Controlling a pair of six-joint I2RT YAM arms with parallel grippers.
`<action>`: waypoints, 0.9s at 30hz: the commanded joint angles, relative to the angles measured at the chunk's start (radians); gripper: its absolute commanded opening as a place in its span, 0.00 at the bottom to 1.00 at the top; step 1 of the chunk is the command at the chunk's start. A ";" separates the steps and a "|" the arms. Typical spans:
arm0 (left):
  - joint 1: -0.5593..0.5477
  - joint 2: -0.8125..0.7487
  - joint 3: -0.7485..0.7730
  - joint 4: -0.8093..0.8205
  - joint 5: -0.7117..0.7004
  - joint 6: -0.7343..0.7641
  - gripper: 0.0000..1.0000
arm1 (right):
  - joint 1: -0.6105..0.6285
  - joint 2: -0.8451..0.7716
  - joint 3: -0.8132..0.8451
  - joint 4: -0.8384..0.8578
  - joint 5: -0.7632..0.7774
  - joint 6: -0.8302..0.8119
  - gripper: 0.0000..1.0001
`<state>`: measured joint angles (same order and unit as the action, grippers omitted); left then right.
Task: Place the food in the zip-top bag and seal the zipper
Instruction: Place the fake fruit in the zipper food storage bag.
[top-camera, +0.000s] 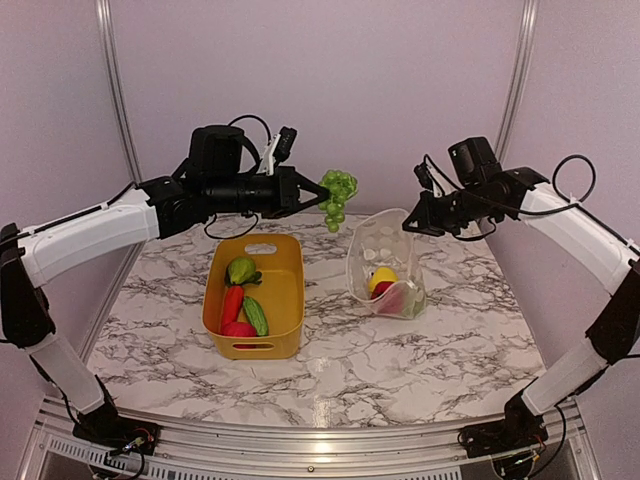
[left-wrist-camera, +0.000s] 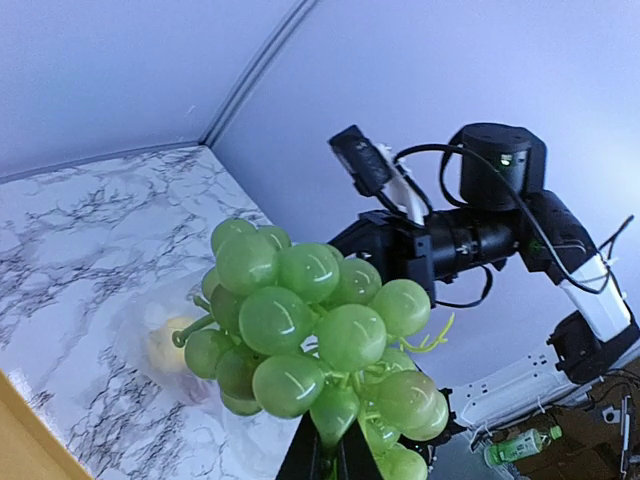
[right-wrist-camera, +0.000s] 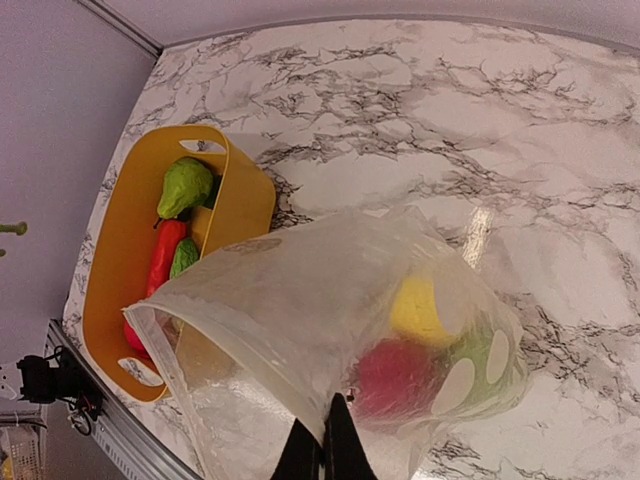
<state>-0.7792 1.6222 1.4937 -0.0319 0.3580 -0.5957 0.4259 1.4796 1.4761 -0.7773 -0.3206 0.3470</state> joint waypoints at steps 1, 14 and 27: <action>-0.076 0.044 0.082 0.078 0.181 0.047 0.00 | -0.001 0.014 0.049 0.014 -0.011 0.003 0.00; -0.142 0.233 0.117 0.012 0.139 -0.015 0.00 | 0.007 0.021 0.044 0.035 -0.018 0.023 0.00; -0.145 0.463 0.384 -0.255 -0.238 -0.183 0.00 | 0.023 0.010 0.038 0.051 -0.056 0.063 0.00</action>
<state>-0.9215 2.0052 1.7805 -0.1940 0.2478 -0.7097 0.4370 1.4925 1.4807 -0.7555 -0.3447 0.3817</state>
